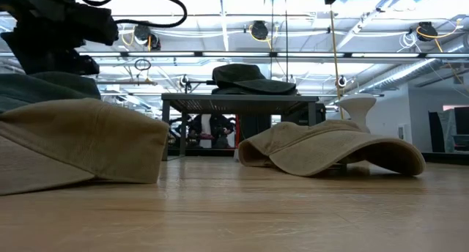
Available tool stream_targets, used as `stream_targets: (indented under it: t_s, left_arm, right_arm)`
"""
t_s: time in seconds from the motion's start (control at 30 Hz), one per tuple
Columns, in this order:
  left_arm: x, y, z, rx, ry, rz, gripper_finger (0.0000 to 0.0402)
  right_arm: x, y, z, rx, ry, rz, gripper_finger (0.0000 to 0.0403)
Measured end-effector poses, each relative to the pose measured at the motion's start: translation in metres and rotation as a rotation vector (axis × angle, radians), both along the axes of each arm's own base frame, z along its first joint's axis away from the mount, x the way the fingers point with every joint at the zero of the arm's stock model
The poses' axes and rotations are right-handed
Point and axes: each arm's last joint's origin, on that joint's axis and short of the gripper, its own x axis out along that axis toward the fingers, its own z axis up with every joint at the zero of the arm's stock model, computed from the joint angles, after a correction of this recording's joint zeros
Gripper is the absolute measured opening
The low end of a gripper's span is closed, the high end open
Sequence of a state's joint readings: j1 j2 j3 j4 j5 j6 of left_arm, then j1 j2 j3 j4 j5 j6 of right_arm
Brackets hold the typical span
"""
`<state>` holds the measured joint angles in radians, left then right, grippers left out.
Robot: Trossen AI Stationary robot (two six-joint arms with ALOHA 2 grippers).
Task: Pick & Place hat
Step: Stack the black cap on top of the black caps on the shelf
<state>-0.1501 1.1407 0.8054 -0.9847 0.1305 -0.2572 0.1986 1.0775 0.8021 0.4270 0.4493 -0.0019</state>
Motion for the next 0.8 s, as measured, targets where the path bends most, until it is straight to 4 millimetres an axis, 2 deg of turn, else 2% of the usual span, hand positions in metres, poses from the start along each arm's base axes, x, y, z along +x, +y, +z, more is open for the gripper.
stream_targets:
  t_s: [0.13,0.27,0.57,0.8]
  left_arm:
    - [-0.003,0.000,-0.008,0.004,0.017,-0.041,0.0201]
    - [-0.009,-0.002,-0.025,-0.097,0.057,-0.075,0.0229]
    - [-0.012,-0.003,-0.059,-0.125,-0.008,-0.027,0.0215]
    - [-0.023,0.000,-0.085,-0.084,0.079,0.030,0.0190]
  right_arm:
    - [0.000,-0.001,0.000,0.001,-0.001,-0.027,0.0208]
    - [0.000,-0.001,-0.001,-0.003,0.013,-0.026,0.0204]
    - [0.000,-0.001,-0.001,-0.029,0.022,-0.048,0.0196]
    - [-0.001,-0.002,-0.001,-0.033,0.025,-0.081,0.0196]
